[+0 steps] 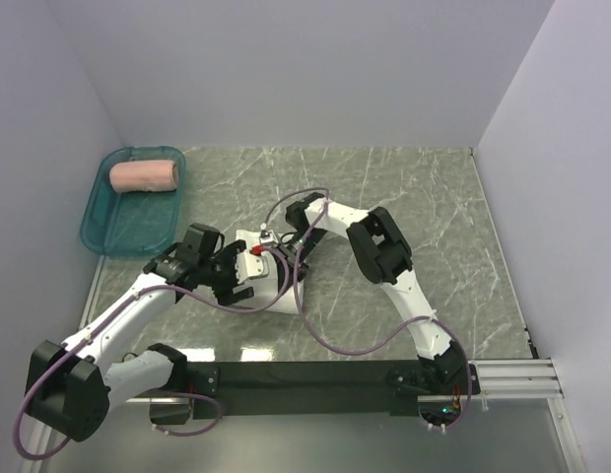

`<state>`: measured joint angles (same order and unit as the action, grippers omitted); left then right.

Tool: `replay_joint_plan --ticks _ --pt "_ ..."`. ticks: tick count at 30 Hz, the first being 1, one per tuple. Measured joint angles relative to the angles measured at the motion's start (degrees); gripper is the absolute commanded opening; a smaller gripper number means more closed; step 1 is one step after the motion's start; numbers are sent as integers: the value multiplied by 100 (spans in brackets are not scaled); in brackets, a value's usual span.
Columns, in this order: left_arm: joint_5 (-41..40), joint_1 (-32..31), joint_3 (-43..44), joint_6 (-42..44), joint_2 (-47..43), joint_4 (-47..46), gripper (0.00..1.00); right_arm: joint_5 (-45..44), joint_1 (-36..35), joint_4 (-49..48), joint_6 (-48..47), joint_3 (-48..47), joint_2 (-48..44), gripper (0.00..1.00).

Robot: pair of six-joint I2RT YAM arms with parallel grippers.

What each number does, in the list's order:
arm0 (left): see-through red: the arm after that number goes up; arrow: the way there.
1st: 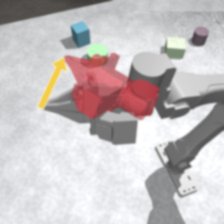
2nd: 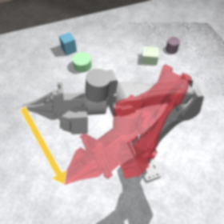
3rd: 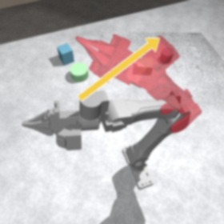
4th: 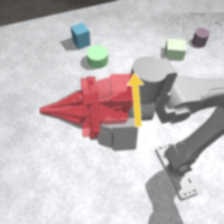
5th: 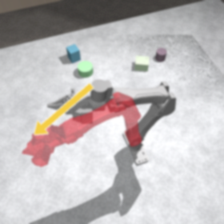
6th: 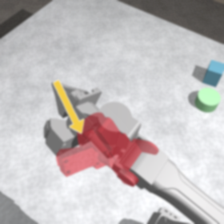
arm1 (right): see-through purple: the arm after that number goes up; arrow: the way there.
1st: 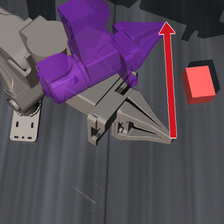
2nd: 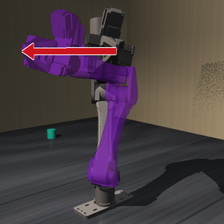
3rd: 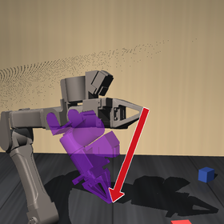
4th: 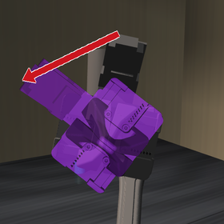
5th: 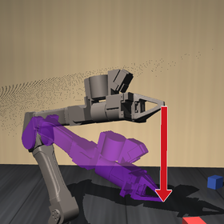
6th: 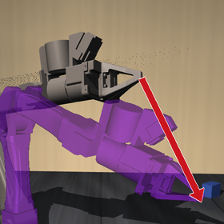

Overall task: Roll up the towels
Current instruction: Roll the towel

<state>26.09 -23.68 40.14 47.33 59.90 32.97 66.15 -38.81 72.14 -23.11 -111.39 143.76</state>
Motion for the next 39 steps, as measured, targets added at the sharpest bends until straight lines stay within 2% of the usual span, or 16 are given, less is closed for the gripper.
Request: replay_joint_plan --ticks 5,7,8,9,11,12,14,17,20,25,30,36,39 --pt "42 -44 -153 348 286 -87 85 131 52 146 142 -4 109 0" --pt "55 -74 -267 452 389 -131 79 120 59 146 164 -9 109 6" --pt "46 -103 -352 538 463 -192 71 116 59 142 175 -9 109 9" --pt "28 -120 -400 588 531 -234 65 98 59 140 195 -9 109 20" --pt "-17 -140 -417 721 743 -348 56 52 59 131 278 -2 105 30" --pt "-15 -142 -389 748 841 -363 47 31 63 105 321 7 92 39" --pt "4 -144 -284 793 1012 -308 36 -63 114 13 422 92 -7 46" --pt "68 -149 -92 863 1215 -149 25 -409 188 -269 492 293 -289 53" --pt "127 -155 133 903 1443 59 16 -852 323 -553 555 442 -664 54" --pt "212 -146 776 909 2065 767 13 -1923 719 -1550 579 1261 -2050 54" --pt "424 -127 1534 752 2802 1537 9 -2802 1115 -2535 476 2511 -4166 54" --pt "680 -83 2472 380 3801 2358 9 -3353 1040 -2968 59 3604 -6260 56" --pt "750 -50 2973 162 4315 2769 9 -3606 837 -2986 -103 3998 -6828 56"
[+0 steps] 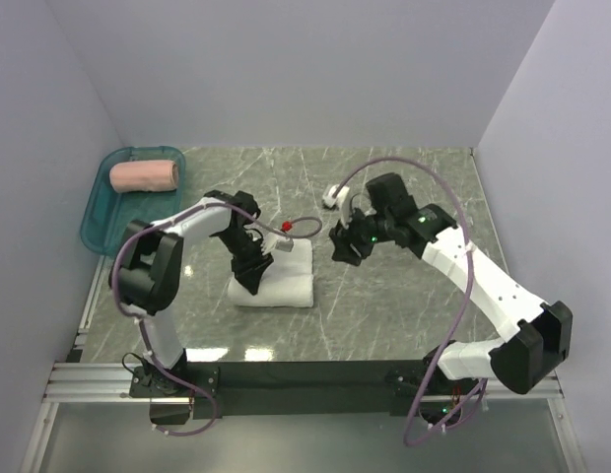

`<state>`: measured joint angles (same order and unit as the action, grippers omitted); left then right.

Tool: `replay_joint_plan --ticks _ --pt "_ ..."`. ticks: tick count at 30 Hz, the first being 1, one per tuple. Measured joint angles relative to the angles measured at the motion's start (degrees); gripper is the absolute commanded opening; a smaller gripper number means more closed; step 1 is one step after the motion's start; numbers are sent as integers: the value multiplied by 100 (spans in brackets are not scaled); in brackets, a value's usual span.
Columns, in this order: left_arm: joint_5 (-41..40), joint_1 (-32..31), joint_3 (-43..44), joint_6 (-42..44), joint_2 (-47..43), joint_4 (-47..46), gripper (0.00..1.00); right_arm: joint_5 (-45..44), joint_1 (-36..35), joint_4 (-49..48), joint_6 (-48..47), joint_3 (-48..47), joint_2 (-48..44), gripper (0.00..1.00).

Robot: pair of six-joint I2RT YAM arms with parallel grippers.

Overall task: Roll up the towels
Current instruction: Roll the towel

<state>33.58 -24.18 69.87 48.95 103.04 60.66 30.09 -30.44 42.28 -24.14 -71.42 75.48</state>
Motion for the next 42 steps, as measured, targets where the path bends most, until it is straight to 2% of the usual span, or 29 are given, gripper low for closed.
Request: replay_joint_plan --ticks 3,4,5,9,10,11,15,19,22,23,25,26,27,28,32,36,37,42 --pt "173 87 516 -129 546 466 11 -313 -501 -68 -92 310 -59 59" --pt "247 131 667 -164 713 616 11 -490 -715 -146 -114 431 -4 63" --pt "317 177 793 -192 857 741 13 -695 -955 -208 -142 555 83 73" --pt "535 304 1169 -284 1281 1128 17 -1609 -1956 -601 -256 796 586 75" --pt "581 326 1257 -299 1375 1217 18 -1838 -2197 -767 -273 831 737 93" --pt "621 343 1333 -310 1458 1303 20 -2028 -2409 -960 -286 861 866 96" --pt "721 385 1523 -328 1676 1515 23 -2673 -2894 -1768 -479 1027 1226 96" --pt "778 413 1534 -343 1707 1541 25 -3167 -3060 -2634 -859 1388 1526 97" --pt "793 424 1523 -369 1707 1528 29 -3346 -3067 -3045 -1134 1523 1954 86" --pt "813 435 1517 -389 1707 1517 31 -3355 -3067 -3147 -1215 1558 2057 70" --pt "855 466 1491 -448 1707 1480 35 -3355 -3053 -3348 -1443 1620 2203 48" --pt "874 481 1480 -476 1707 1467 39 -3289 -3018 -3373 -1491 1622 2208 18" --pt "901 503 1469 -511 1696 1451 41 -3174 -2973 -3364 -1545 1602 2205 4" --pt "914 525 1451 -533 1679 1423 43 -3093 -2933 -3331 -1574 1554 2205 0" --pt "968 660 1357 -654 1521 1198 57 -2516 -2675 -2929 -1528 1311 2243 0" --pt "1014 885 1283 -807 1182 826 61 -1899 -2439 -2391 -1397 883 2435 0" --pt "1014 953 1272 -826 1091 732 65 -1749 -2400 -2258 -1364 761 2507 0" --pt "960 1517 1139 -1086 310 -33 70 -920 -2267 -1333 -1298 -133 3112 0"
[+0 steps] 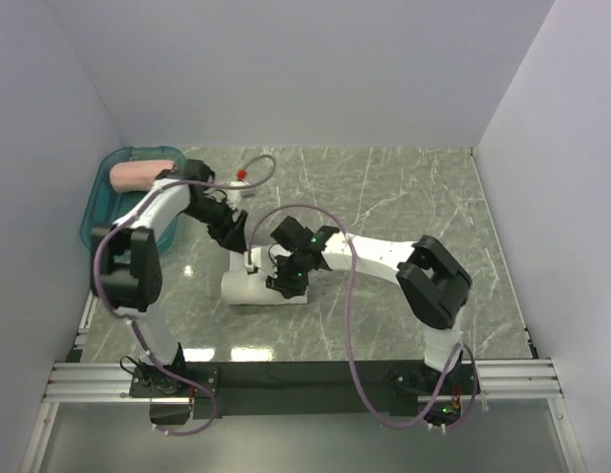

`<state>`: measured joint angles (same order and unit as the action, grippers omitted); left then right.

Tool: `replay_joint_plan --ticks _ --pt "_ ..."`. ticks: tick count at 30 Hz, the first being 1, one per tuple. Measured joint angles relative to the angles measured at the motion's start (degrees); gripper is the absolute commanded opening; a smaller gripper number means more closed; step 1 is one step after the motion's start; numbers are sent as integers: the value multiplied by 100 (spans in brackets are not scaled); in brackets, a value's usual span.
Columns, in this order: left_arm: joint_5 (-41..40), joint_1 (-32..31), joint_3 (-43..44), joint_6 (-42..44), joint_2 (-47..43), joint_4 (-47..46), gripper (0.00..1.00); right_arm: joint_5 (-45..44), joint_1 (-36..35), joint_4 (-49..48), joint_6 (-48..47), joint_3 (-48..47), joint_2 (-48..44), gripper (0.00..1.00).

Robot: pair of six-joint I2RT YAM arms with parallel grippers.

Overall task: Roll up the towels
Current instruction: Roll the towel

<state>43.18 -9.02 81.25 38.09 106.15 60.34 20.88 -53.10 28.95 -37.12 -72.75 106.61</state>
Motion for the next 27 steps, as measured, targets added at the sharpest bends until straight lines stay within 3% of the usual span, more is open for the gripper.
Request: replay_joint_plan --ticks 6,12,14,21,27 --pt "-229 509 -841 -391 -1718 -1032 77 1300 424 1156 46 -1292 973 0" --pt "-433 396 -1985 -376 -3626 -1593 83 2435 890 2262 87 -2382 1888 0" --pt "-651 101 -2420 -269 -4159 -1725 84 2697 949 2527 114 -2634 2111 0" --pt "-1596 -1419 -3674 -2 -4485 -2282 92 3418 960 3359 197 -3176 2697 0" --pt "-2114 -2017 -4074 229 -4017 -2730 85 3727 960 3738 348 -3300 2927 0"
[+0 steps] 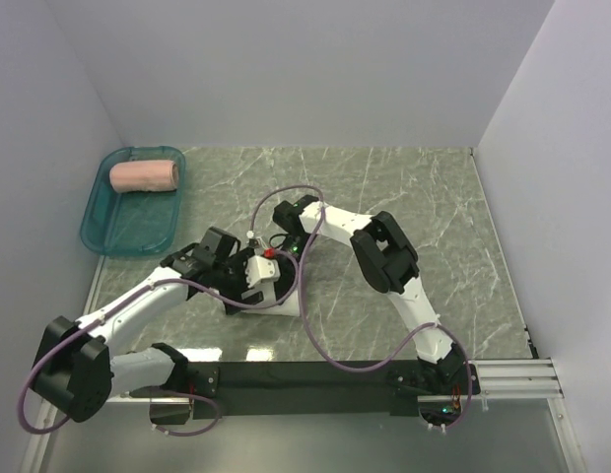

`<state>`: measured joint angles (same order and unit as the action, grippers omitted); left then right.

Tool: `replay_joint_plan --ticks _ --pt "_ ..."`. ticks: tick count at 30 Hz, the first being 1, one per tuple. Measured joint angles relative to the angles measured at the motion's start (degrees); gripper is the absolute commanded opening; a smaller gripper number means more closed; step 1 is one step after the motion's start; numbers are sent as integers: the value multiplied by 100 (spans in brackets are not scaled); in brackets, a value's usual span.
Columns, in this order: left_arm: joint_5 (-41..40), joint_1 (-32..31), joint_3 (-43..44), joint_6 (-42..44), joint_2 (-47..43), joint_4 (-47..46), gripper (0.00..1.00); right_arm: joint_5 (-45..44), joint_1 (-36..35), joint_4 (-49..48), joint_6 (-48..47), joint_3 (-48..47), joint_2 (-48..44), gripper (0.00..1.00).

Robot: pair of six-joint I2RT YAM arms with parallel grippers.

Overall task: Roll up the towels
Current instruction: Roll the towel

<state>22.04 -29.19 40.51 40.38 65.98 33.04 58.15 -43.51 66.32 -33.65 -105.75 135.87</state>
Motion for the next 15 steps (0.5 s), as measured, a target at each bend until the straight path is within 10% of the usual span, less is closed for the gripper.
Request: replay_joint_plan --ticks 3,4,10,15 --pt "-170 -122 -310 223 87 -203 71 28 0 22 111 9 15 1" --pt "-243 -151 -428 315 96 -313 52 26 -2 17 160 22 15 4" --pt "-273 -219 -549 649 214 -494 7 -9 57 -411 647 376 -188 43" --pt "-214 -219 -229 697 546 -354 1 -439 175 -1001 1095 863 -686 45"
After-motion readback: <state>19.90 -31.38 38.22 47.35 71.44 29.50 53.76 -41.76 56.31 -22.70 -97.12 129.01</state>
